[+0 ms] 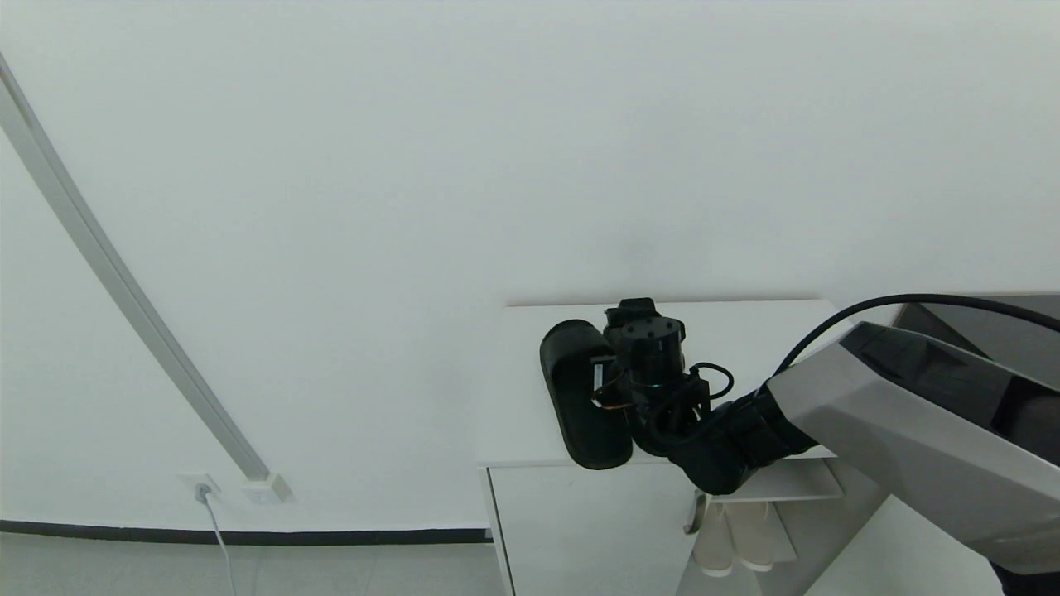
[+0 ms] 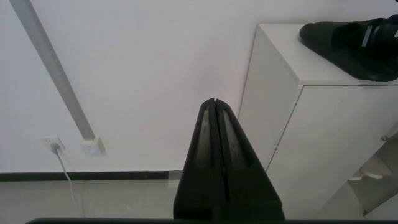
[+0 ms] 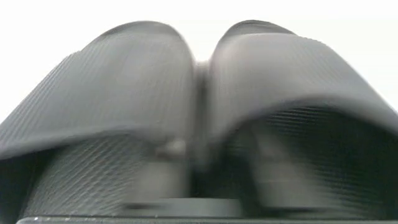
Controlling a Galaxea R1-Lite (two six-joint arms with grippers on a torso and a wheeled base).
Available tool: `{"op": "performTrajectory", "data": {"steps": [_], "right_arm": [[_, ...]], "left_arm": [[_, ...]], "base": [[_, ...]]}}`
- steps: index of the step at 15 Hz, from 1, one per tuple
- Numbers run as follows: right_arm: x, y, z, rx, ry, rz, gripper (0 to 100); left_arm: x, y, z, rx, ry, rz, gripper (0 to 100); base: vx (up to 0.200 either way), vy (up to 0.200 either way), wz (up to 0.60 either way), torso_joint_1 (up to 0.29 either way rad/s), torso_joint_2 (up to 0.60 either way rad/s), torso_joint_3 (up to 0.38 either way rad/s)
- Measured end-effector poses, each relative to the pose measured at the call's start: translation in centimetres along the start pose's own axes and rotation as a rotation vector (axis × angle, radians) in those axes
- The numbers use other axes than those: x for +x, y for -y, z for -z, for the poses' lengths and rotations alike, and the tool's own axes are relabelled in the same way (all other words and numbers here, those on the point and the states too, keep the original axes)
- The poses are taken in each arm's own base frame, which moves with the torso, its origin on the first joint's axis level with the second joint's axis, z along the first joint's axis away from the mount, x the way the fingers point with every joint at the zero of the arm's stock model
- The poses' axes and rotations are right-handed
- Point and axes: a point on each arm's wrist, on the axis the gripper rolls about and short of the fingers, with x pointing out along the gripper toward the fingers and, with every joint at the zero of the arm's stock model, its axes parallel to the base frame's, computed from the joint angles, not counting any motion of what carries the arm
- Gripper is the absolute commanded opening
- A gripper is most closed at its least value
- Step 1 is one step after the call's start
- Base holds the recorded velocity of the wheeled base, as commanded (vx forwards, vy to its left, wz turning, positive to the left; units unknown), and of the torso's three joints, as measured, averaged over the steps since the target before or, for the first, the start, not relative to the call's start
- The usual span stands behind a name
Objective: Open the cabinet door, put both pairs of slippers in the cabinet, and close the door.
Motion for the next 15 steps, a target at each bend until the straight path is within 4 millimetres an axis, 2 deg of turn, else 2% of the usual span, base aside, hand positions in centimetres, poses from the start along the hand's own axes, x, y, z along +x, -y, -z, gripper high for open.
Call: {"op": "performTrajectory", "data": {"steps": [6,9,11,15], "right_arm": [[-0.7,0.2,-0.3,0.001,-0.003,-0.007,0],[-2.1,0.6,-1.8,0.008,0.005,-0.055,0],[-3.7,1.1,-2.9,0.009,0.005,-0.072,0],[-9.5,2.2,-4.1,-0.012,-0.031,-0.142,0]], "left_arm": [[0.0,0.0,0.0,0.0,0.0,0.0,0],[0.0,0.0,0.0,0.003,0.0,0.001,0],[0.0,0.0,0.0,0.003,0.0,0.003,0],[0.0,0.0,0.0,0.011,0.0,0.004,0]], "base": [[0.0,0.0,0.0,0.0,0.0,0.0],[0.0,0.0,0.0,0.0,0.0,0.0],[0.0,0.0,0.0,0.0,0.0,0.0],[0.0,0.0,0.0,0.0,0.0,0.0]]}}
